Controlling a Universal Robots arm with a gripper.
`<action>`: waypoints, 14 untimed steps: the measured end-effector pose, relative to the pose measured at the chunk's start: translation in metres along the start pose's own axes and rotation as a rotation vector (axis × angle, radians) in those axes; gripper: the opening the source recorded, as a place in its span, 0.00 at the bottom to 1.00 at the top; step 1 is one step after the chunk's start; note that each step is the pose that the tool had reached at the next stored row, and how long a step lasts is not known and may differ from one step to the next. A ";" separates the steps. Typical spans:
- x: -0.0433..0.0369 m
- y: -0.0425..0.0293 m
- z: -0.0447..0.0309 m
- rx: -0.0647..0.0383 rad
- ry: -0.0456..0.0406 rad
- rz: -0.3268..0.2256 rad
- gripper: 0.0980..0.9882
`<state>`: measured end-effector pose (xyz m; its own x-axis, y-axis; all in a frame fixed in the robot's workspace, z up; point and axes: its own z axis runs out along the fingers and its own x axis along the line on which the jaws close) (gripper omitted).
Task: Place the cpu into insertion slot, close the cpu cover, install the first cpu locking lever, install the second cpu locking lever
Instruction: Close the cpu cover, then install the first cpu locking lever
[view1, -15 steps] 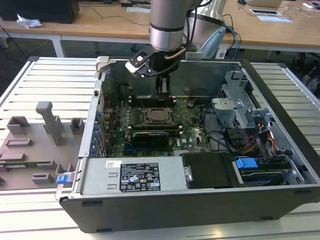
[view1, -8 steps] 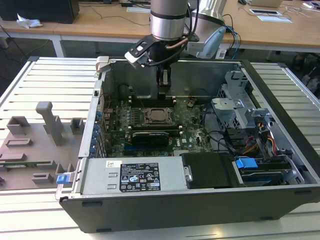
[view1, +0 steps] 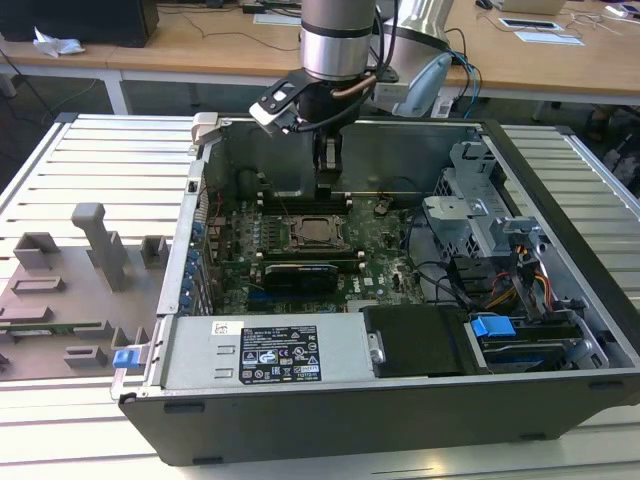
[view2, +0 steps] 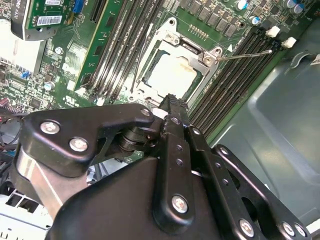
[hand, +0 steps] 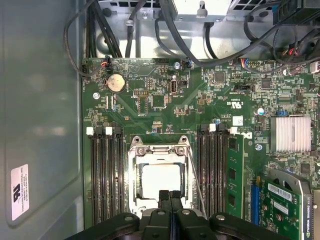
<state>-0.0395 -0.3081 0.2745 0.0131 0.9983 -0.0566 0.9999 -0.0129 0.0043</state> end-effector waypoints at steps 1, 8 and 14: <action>0.0000 0.0000 -0.0001 0.000 0.0001 0.000 0.01; 0.0000 0.0000 -0.0007 -0.003 0.0003 -0.061 0.01; 0.0000 0.0000 -0.0007 -0.013 0.0010 -0.237 0.01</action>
<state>-0.0395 -0.3081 0.2752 -0.2222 0.9734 -0.0566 0.9749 0.2228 0.0043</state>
